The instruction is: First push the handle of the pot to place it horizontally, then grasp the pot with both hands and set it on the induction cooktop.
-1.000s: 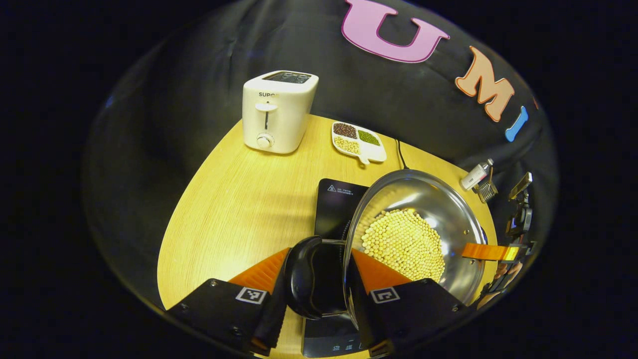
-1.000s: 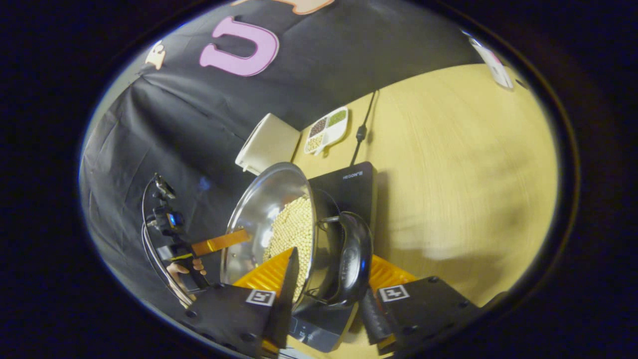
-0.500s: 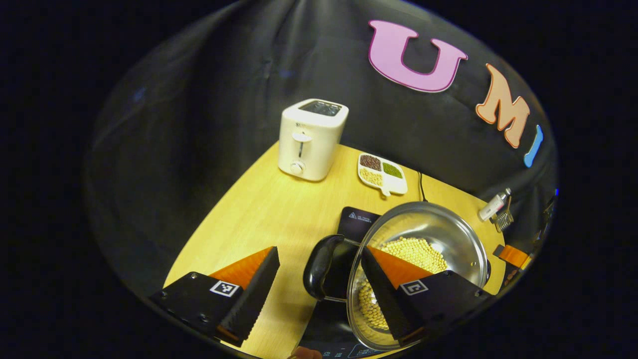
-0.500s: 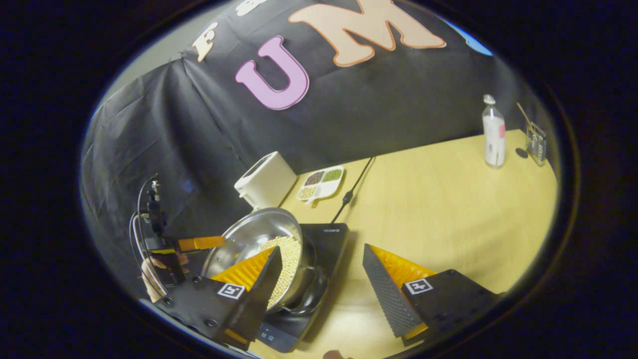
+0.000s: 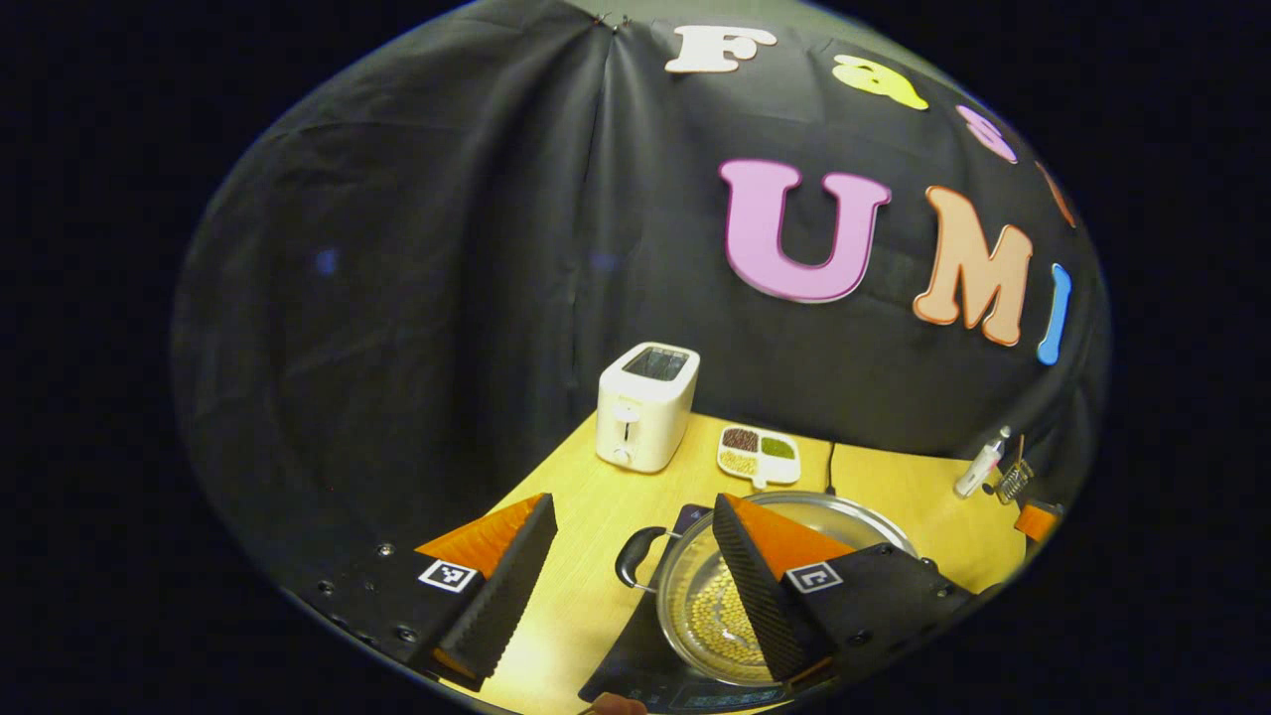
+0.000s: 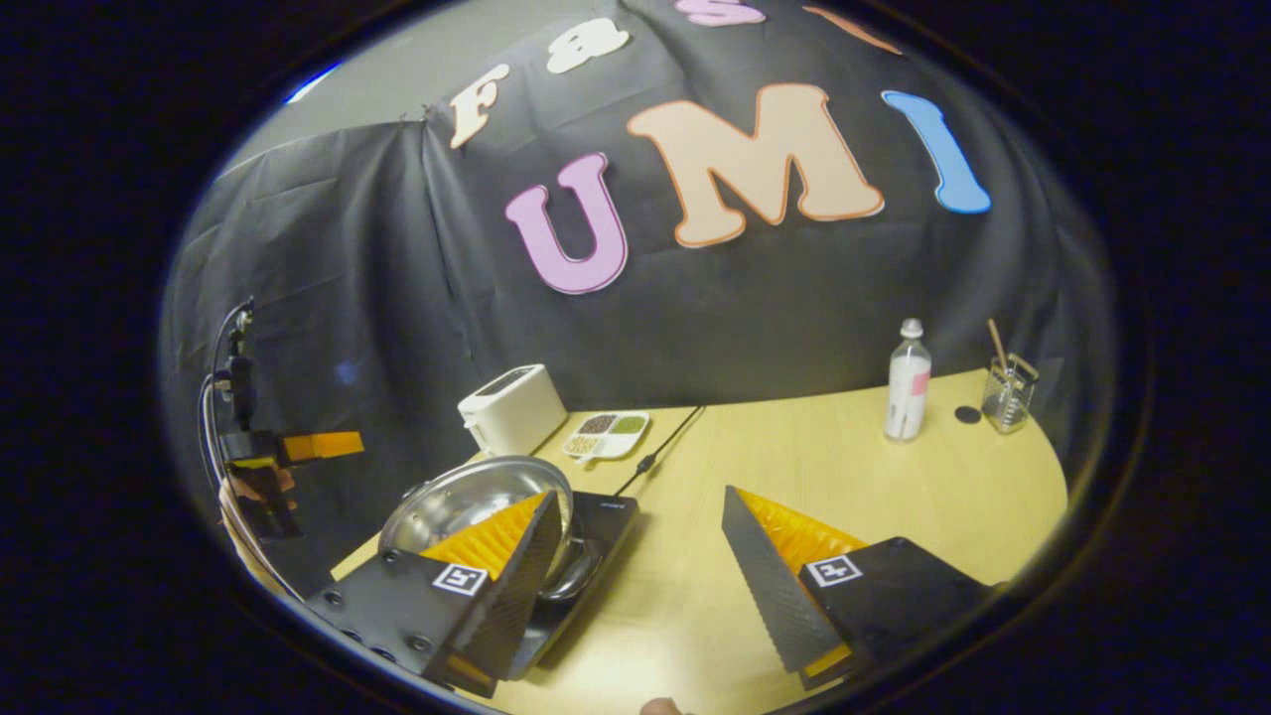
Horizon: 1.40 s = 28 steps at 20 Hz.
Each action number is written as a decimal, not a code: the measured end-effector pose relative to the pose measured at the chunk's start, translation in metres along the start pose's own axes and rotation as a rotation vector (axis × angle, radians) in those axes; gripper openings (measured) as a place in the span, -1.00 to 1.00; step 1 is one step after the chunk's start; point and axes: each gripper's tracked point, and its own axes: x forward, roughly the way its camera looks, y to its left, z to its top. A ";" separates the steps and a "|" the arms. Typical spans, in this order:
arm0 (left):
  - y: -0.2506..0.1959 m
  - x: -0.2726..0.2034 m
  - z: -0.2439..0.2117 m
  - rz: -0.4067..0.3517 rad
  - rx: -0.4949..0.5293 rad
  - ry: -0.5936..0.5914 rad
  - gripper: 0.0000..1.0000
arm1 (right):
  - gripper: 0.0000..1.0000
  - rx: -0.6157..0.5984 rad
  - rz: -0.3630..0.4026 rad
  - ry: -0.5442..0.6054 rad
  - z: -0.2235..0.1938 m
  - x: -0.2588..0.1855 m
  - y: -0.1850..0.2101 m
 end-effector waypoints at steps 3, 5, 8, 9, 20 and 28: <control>-0.042 -0.038 0.021 -0.073 -0.018 -0.122 0.94 | 0.83 -0.035 -0.003 -0.054 0.012 -0.030 -0.005; -0.070 -0.059 0.028 -0.117 -0.018 -0.186 0.94 | 1.00 -0.084 -0.036 -0.099 0.025 -0.049 -0.017; -0.106 -0.085 0.039 -0.158 0.020 -0.261 0.93 | 0.83 -0.130 -0.081 -0.172 0.046 -0.075 -0.029; -0.118 -0.094 0.043 -0.171 0.033 -0.286 0.86 | 0.83 -0.146 -0.096 -0.203 0.057 -0.083 -0.033; -0.207 -0.161 0.064 -0.275 0.130 -0.431 0.92 | 0.86 -0.281 -0.208 -0.310 0.109 -0.159 -0.061; -0.219 -0.169 0.049 -0.287 0.122 -0.398 0.92 | 0.86 -0.237 -0.217 -0.316 0.105 -0.195 -0.084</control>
